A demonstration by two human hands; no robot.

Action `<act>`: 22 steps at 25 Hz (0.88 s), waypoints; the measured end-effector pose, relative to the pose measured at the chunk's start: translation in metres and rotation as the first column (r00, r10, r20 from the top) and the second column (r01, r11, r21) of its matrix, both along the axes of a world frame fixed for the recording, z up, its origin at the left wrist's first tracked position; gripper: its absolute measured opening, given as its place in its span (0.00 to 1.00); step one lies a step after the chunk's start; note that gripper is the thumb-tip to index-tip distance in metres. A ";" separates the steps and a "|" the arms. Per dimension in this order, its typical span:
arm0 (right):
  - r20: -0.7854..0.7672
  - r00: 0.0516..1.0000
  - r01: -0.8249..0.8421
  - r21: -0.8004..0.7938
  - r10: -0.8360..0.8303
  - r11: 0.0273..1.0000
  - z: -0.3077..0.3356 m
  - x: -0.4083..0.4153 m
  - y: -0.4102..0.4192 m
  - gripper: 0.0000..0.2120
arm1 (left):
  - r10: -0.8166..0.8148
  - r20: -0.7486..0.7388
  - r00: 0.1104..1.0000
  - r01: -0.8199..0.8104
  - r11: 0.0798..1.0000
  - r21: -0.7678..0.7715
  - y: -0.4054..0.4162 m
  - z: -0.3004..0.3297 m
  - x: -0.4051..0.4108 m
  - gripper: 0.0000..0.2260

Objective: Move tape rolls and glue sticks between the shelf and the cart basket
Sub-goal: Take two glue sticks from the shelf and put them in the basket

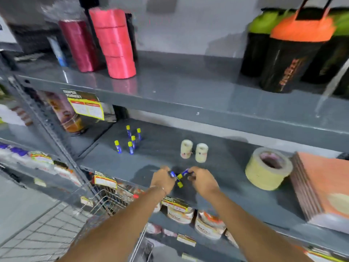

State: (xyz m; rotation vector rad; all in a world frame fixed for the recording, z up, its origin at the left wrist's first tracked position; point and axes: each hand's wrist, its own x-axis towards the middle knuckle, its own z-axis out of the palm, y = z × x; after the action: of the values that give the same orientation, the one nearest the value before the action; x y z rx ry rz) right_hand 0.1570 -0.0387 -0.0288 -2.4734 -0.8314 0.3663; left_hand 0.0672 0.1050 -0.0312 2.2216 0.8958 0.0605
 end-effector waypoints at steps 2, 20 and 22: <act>-0.050 0.998 0.050 0.010 -0.049 0.999 -0.011 0.010 -0.011 0.15 | 0.072 0.033 0.997 -0.069 0.993 -0.093 -0.010 -0.008 0.007 0.17; -0.295 0.941 0.210 0.135 -0.163 0.968 -0.003 0.011 0.035 0.18 | 0.436 0.110 0.893 -0.372 0.854 -0.364 0.020 -0.009 -0.005 0.20; -0.352 0.929 0.195 0.199 -0.116 0.960 0.010 0.000 0.060 0.17 | 0.550 0.132 0.824 -0.449 0.778 -0.439 0.042 -0.008 -0.023 0.17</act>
State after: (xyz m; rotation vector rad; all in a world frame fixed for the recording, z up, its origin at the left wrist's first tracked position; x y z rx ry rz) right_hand 0.1574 0.0210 -0.0188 -2.1583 -0.4981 0.5817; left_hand 0.0437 0.1475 -0.0393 1.5111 1.2177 0.3797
